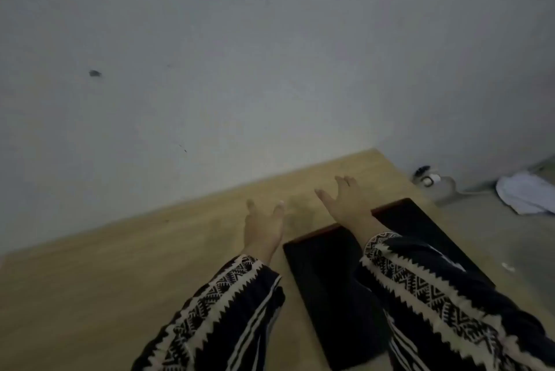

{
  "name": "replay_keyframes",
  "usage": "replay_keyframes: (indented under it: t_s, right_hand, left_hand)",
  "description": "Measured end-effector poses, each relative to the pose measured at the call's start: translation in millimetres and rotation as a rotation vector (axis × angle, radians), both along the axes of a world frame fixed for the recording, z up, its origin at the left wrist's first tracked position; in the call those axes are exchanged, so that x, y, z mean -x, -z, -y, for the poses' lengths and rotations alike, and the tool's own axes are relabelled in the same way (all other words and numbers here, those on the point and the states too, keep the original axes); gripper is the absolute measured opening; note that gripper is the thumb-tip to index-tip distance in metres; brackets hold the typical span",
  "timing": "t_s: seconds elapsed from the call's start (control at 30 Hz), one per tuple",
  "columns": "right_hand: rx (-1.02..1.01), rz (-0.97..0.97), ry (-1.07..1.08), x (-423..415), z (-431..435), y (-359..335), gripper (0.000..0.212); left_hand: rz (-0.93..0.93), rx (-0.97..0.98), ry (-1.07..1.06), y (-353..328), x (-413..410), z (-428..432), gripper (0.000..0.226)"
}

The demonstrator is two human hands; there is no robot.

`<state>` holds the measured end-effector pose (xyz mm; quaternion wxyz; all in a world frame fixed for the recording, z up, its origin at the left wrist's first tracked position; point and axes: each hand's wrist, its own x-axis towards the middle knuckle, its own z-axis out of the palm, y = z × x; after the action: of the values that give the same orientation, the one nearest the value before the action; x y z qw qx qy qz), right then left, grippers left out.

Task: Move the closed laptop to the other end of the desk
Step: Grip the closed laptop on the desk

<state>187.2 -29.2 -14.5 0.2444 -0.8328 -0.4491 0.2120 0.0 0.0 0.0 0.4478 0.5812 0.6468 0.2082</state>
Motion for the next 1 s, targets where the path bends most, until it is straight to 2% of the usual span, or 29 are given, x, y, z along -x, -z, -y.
replay_keyframes:
  t_s: [0.17,0.3,0.43,0.5,0.6,0.73,0.83,1.0]
  right_hand:
    - [0.309,0.034,0.119,-49.1,36.8,55.3,0.082]
    - [0.416,-0.022,0.244,-80.4,57.9,75.7,0.084]
    - [0.393,0.03,0.306,-108.6,72.1,89.6,0.08]
    - [0.375,0.045,0.356,-120.6,77.1,91.9,0.076]
    - [0.369,0.05,0.456,-133.4,82.5,91.7,0.076]
    - [0.405,0.033,0.582,-145.2,91.6,97.3,0.1]
    - [0.383,0.021,0.678,-147.4,96.7,102.4,0.116]
    - [0.354,0.057,0.699,-147.6,99.6,107.5,0.119]
  left_hand:
    - [0.079,0.376,-0.133,50.0,-35.8,18.5,0.094]
    - [0.121,0.443,-0.2,76.4,-56.4,28.4,0.082]
    - [0.003,0.373,-0.322,94.0,-67.0,35.3,0.082]
    - [-0.028,0.438,-0.362,103.2,-69.0,39.5,0.086]
    - [0.026,0.616,-0.406,114.3,-67.8,45.6,0.083]
    - [-0.012,0.671,-0.359,126.3,-67.2,53.3,0.064]
    - [0.155,0.671,-0.228,133.1,-61.3,57.9,0.046]
    - [0.17,0.707,-0.414,124.0,-66.3,58.4,0.078]
